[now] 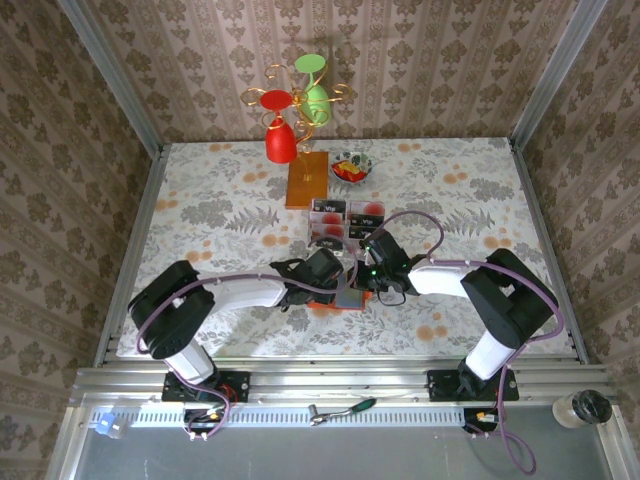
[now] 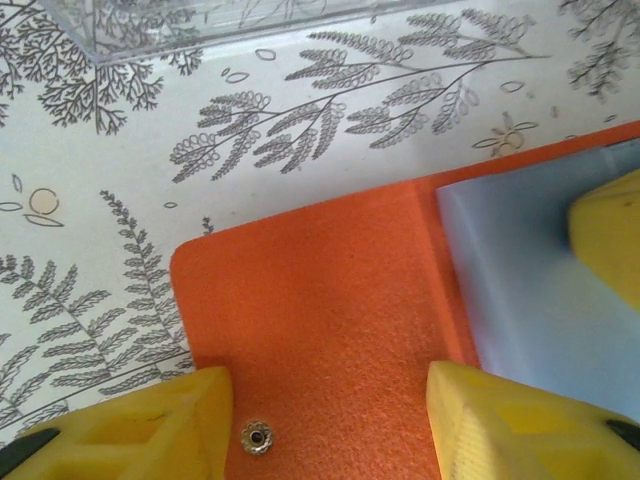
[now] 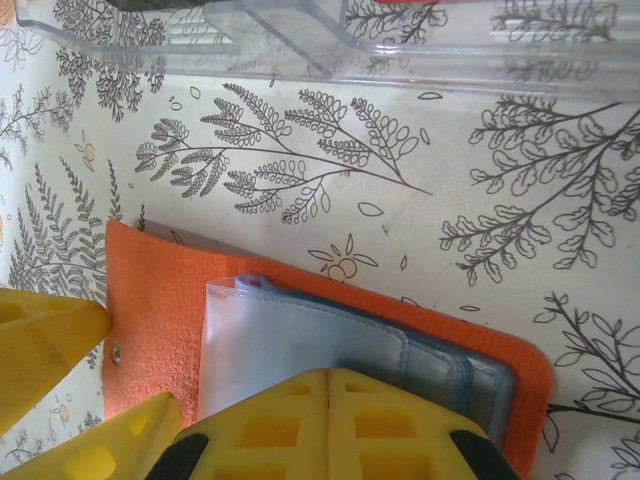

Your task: Put the credit cards into the card holder

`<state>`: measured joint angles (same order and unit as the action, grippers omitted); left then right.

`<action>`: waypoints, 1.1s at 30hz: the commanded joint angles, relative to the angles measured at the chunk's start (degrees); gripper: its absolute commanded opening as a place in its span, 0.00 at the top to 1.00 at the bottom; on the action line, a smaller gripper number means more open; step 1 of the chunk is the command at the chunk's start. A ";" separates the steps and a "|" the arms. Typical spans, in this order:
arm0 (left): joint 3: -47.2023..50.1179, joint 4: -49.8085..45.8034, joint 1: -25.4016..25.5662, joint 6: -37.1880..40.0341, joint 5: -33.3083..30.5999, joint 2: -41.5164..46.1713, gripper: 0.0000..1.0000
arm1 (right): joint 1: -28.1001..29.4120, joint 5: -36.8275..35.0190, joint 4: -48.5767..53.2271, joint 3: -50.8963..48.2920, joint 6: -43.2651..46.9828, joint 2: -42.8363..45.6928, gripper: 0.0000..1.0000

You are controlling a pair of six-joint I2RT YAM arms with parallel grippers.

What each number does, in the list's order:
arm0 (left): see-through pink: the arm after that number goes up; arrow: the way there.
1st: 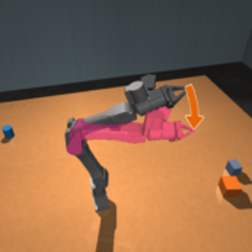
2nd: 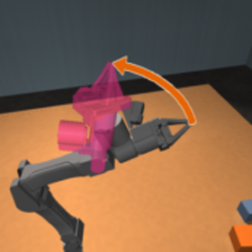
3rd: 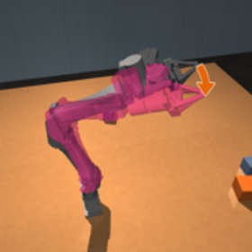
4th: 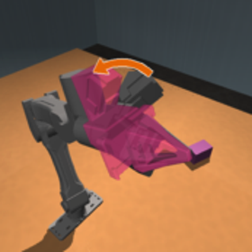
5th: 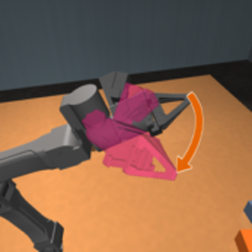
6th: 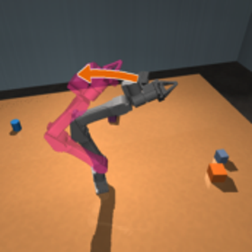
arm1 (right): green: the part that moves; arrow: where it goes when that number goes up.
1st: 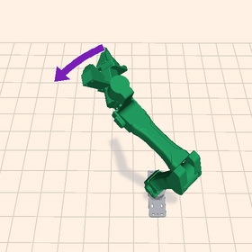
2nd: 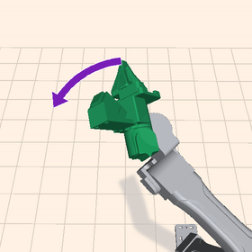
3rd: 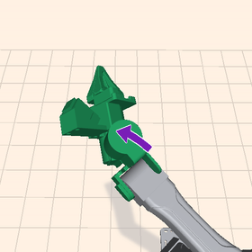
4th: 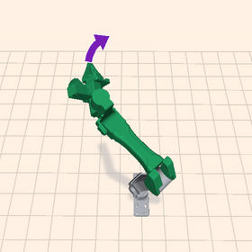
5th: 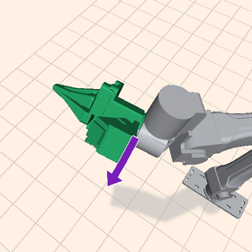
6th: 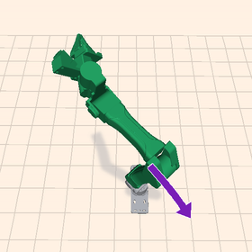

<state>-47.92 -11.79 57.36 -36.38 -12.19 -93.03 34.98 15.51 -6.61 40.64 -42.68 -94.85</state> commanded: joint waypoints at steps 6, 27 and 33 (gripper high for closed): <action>3.47 8.68 0.56 1.23 3.50 3.61 0.42 | 0.75 1.45 -0.68 -1.08 -2.55 -1.62 0.97; 2.39 4.85 1.32 3.00 2.17 -2.12 0.57 | 0.81 1.83 0.05 -0.41 -3.38 0.04 0.96; 2.57 4.80 1.43 2.67 1.99 -2.10 0.59 | 0.61 0.04 2.96 -0.05 -2.68 4.53 0.68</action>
<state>-45.08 -4.27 58.22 -34.22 -10.09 -93.82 35.42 16.75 -7.03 40.49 -45.34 -93.17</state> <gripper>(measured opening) 0.416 0.302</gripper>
